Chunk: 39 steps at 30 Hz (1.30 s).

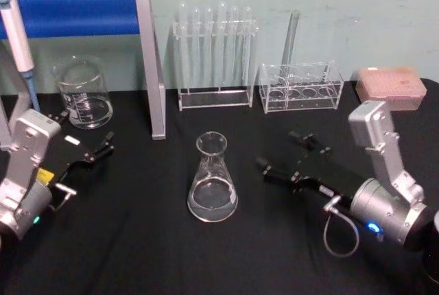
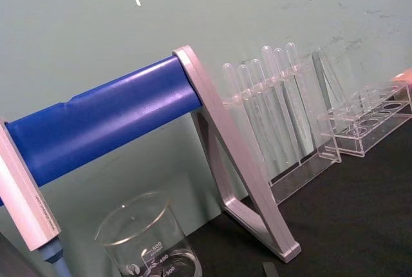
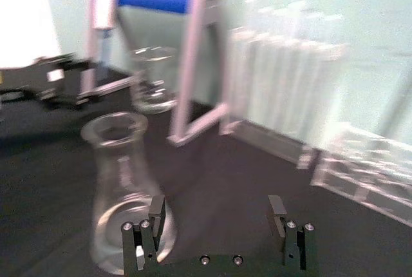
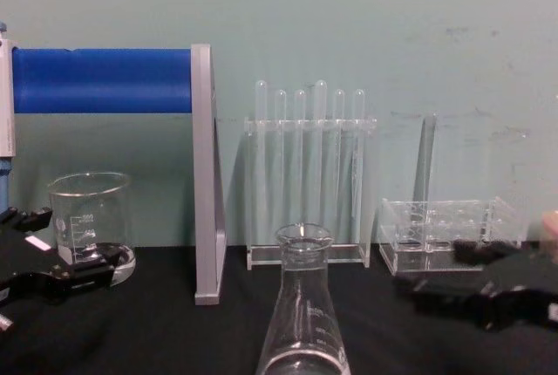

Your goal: Grasp the erlenmeyer flask with one hand, shake it three times, then place it back.

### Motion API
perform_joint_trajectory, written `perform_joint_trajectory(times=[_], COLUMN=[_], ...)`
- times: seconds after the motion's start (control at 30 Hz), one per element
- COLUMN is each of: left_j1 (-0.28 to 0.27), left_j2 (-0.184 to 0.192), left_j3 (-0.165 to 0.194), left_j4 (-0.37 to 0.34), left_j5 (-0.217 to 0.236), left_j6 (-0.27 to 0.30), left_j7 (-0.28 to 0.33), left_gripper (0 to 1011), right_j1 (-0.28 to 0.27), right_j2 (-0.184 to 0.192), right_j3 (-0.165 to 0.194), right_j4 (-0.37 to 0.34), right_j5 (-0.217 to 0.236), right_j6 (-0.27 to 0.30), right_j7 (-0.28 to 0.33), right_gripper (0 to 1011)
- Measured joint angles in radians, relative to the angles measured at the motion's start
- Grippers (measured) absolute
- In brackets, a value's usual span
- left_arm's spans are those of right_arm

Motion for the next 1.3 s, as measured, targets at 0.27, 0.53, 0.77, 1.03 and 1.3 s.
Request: perform_joint_trajectory(times=[0.27,0.53,0.77,1.03,1.3], left_j1=[0.000,0.000,0.000,0.000,0.000], left_j2=[0.000,0.000,0.000,0.000,0.000], left_j3=[0.000,0.000,0.000,0.000,0.000], left_j4=[0.000,0.000,0.000,0.000,0.000], left_j5=[0.000,0.000,0.000,0.000,0.000], left_j6=[0.000,0.000,0.000,0.000,0.000], left_j7=[0.000,0.000,0.000,0.000,0.000], left_gripper=[1001,1001,1001,1001,1001], right_j1=[-0.039,-0.025,0.006,0.041,0.050], right_j2=[-0.073,-0.152,-0.209,-0.241,-0.256], right_j3=[0.095,0.125,0.125,0.116,0.114], right_j4=[-0.009,0.023,0.080,0.155,0.182], right_j5=[-0.024,-0.082,-0.147,-0.184,-0.198], right_j6=[-0.026,-0.014,0.032,0.068,0.087], right_j7=[-0.170,-0.304,-0.394,-0.404,-0.378], right_gripper=[1000,1000,1000,1000,1000])
